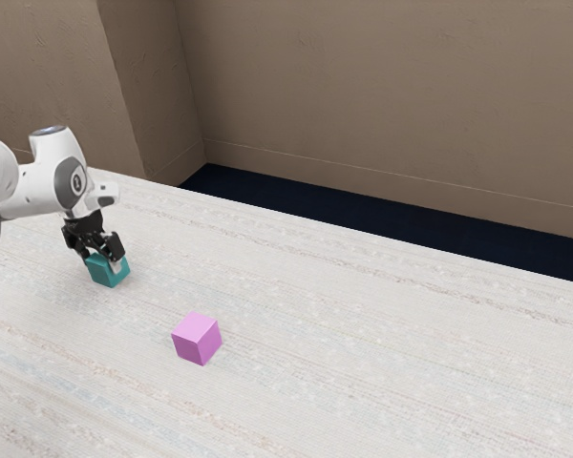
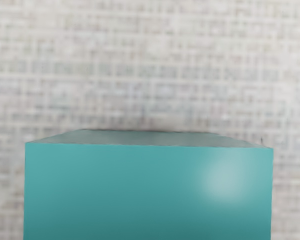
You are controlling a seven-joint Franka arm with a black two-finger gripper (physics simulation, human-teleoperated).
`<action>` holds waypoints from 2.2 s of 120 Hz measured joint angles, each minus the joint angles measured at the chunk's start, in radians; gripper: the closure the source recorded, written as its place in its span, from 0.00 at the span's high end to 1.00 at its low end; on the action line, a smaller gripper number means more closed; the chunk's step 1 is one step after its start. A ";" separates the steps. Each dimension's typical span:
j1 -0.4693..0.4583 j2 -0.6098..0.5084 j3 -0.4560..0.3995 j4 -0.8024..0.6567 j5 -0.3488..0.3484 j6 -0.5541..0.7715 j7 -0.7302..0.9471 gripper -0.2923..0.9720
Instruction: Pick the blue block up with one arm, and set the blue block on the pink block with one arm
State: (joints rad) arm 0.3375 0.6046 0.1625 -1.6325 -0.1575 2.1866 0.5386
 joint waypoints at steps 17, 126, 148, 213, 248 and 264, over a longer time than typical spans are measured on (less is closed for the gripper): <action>0.000 0.005 0.000 0.005 0.013 0.004 0.019 0.72; -0.018 -0.439 -0.092 -0.398 0.038 0.038 0.032 0.50; 0.015 -0.681 -0.313 -0.571 0.047 -0.005 -0.080 0.48; -0.026 -0.659 -0.463 -0.689 0.077 -0.017 -0.516 0.47; -0.028 -0.626 -0.470 -0.678 0.166 0.089 -0.631 0.47; -0.020 -0.613 -0.475 -0.678 0.205 0.138 -0.638 0.46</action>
State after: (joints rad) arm 0.3175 -0.0089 -0.3121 -2.3110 0.0475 2.3248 -0.0995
